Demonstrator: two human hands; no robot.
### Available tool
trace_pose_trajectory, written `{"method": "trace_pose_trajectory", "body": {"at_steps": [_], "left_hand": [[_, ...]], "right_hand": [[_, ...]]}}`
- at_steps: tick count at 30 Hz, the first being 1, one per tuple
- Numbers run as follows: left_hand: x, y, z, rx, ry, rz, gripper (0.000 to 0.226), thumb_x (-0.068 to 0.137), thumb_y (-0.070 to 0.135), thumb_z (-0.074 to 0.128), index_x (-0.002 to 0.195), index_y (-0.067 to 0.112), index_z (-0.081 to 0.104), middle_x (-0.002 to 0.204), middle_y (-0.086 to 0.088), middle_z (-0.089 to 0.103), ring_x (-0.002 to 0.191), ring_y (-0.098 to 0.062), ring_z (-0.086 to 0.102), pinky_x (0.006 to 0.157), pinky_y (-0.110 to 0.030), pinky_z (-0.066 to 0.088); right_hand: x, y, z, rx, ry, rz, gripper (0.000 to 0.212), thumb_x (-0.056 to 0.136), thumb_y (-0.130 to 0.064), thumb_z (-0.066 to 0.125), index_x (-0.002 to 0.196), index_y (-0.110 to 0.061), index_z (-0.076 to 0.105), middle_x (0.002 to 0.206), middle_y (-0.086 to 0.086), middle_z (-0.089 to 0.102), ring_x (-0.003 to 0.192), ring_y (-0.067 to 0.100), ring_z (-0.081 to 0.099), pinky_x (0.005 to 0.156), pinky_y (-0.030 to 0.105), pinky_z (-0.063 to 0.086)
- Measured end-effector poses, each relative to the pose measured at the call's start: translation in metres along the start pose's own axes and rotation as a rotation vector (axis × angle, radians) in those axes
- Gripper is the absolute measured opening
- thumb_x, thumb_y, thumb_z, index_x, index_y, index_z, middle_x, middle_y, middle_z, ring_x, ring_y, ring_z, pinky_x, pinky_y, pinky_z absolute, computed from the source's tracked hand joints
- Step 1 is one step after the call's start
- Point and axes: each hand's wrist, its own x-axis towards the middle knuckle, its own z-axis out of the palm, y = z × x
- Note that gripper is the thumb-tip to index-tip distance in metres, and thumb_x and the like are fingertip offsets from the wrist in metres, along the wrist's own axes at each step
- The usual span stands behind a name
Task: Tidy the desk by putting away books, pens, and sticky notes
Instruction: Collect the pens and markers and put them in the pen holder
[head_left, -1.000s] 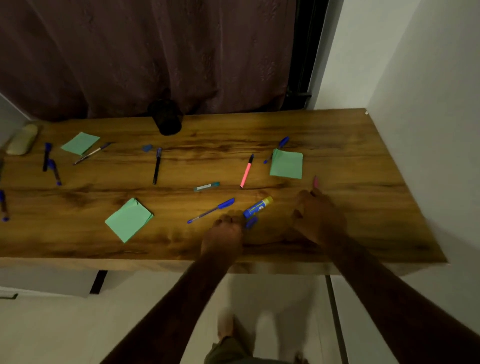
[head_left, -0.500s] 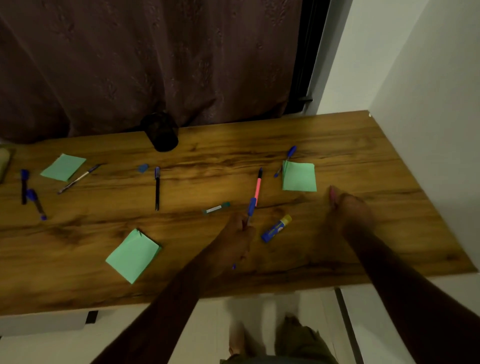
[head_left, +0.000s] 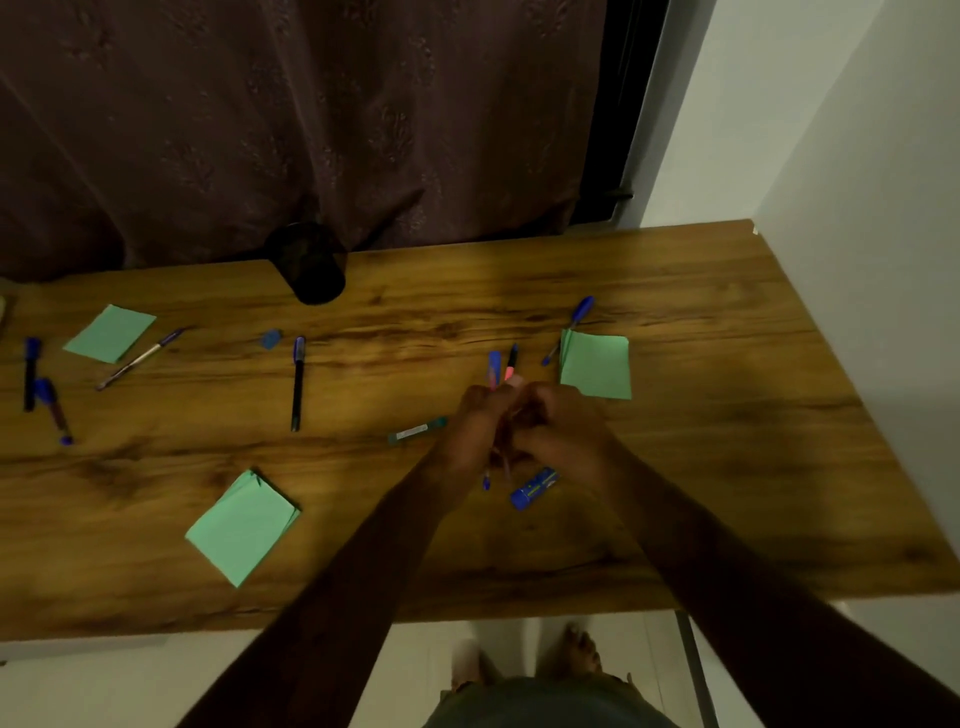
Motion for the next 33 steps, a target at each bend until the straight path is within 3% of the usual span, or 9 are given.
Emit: {"method": "trace_pose_trajectory", "body": {"at_steps": [2, 6, 9, 11, 16, 22, 26, 29, 33], "left_hand": [[0.001, -0.001, 0.0, -0.031, 0.046, 0.008, 0.048, 0.095, 0.045, 0.055, 0.108, -0.001, 0.055, 0.075, -0.013, 0.064, 0.053, -0.018, 0.063, 0.047, -0.027, 0.046], [-0.003, -0.006, -0.016, -0.029, 0.301, 0.03, 0.011, 0.102, 0.015, 0.044, 0.092, 0.018, 0.048, 0.062, -0.004, 0.049, 0.038, -0.012, 0.047, 0.043, -0.023, 0.039], [-0.008, -0.015, -0.044, 0.303, 0.437, 0.077, 0.004, 0.097, 0.021, 0.052, 0.099, 0.019, 0.054, 0.069, -0.002, 0.053, 0.052, -0.016, 0.048, 0.047, -0.025, 0.036], [-0.017, -0.019, -0.061, 0.659, 0.457, 0.065, 0.019, 0.091, 0.032, 0.061, 0.106, 0.021, 0.057, 0.089, -0.005, 0.065, 0.076, -0.025, 0.063, 0.061, -0.03, 0.045], [-0.03, -0.036, -0.067, 1.256, 0.314, -0.03, 0.061, 0.087, 0.055, 0.061, 0.138, 0.028, 0.043, 0.132, -0.006, 0.057, 0.115, -0.028, 0.059, 0.085, -0.039, 0.049], [-0.022, -0.047, -0.076, 1.47, 0.084, 0.204, 0.046, 0.098, 0.046, 0.045, 0.138, 0.024, 0.045, 0.134, -0.005, 0.056, 0.117, -0.029, 0.058, 0.092, -0.043, 0.05], [-0.023, -0.047, -0.085, 1.539, -0.051, 0.251, 0.051, 0.096, 0.053, 0.046, 0.134, 0.018, 0.043, 0.13, -0.007, 0.053, 0.113, -0.028, 0.057, 0.088, -0.042, 0.051], [-0.02, -0.047, -0.094, 1.569, -0.14, 0.282, 0.05, 0.098, 0.043, 0.048, 0.138, 0.016, 0.038, 0.138, -0.009, 0.049, 0.119, -0.028, 0.053, 0.09, -0.042, 0.049], [-0.015, -0.042, -0.108, 1.472, -0.126, 0.346, 0.045, 0.102, 0.039, 0.042, 0.141, 0.017, 0.036, 0.134, -0.009, 0.053, 0.115, -0.027, 0.055, 0.089, -0.042, 0.049]], "right_hand": [[0.0, -0.002, 0.01, 0.026, -0.052, -0.015, 0.027, 0.083, 0.009, 0.066, 0.099, -0.013, 0.067, 0.081, 0.01, 0.075, 0.068, 0.021, 0.075, 0.065, 0.034, 0.063], [0.005, 0.0, 0.011, 0.112, -0.121, -0.01, 0.015, 0.085, -0.001, 0.075, 0.096, -0.01, 0.071, 0.075, 0.008, 0.075, 0.062, 0.02, 0.073, 0.064, 0.031, 0.062], [0.012, 0.003, 0.001, 0.096, -0.082, -0.01, 0.011, 0.086, -0.005, 0.074, 0.097, -0.009, 0.073, 0.082, 0.012, 0.076, 0.062, 0.021, 0.073, 0.06, 0.032, 0.061], [0.016, 0.004, -0.006, 0.096, -0.062, -0.018, 0.012, 0.087, -0.004, 0.073, 0.097, -0.011, 0.072, 0.084, 0.012, 0.076, 0.065, 0.022, 0.074, 0.06, 0.033, 0.061], [0.033, 0.004, -0.008, 0.062, 0.013, -0.006, 0.011, 0.091, -0.004, 0.068, 0.098, -0.011, 0.071, 0.081, 0.011, 0.075, 0.069, 0.022, 0.074, 0.063, 0.036, 0.062], [0.048, 0.004, 0.006, 0.024, 0.031, 0.029, 0.011, 0.09, -0.004, 0.067, 0.094, -0.013, 0.072, 0.084, 0.011, 0.075, 0.07, 0.02, 0.073, 0.065, 0.035, 0.063], [0.057, 0.001, 0.019, -0.094, 0.202, 0.016, 0.011, 0.088, -0.01, 0.067, 0.094, -0.018, 0.073, 0.087, -0.001, 0.073, 0.079, 0.015, 0.07, 0.068, 0.032, 0.06], [0.062, 0.002, 0.018, -0.323, 0.332, 0.02, 0.01, 0.088, -0.017, 0.069, 0.097, -0.02, 0.07, 0.094, -0.008, 0.064, 0.083, 0.008, 0.059, 0.066, 0.025, 0.046], [0.067, 0.007, 0.021, -0.495, 0.361, 0.153, 0.022, 0.087, -0.032, 0.069, 0.095, -0.015, 0.058, 0.086, -0.005, 0.058, 0.086, 0.016, 0.06, 0.053, 0.022, 0.03]]}}
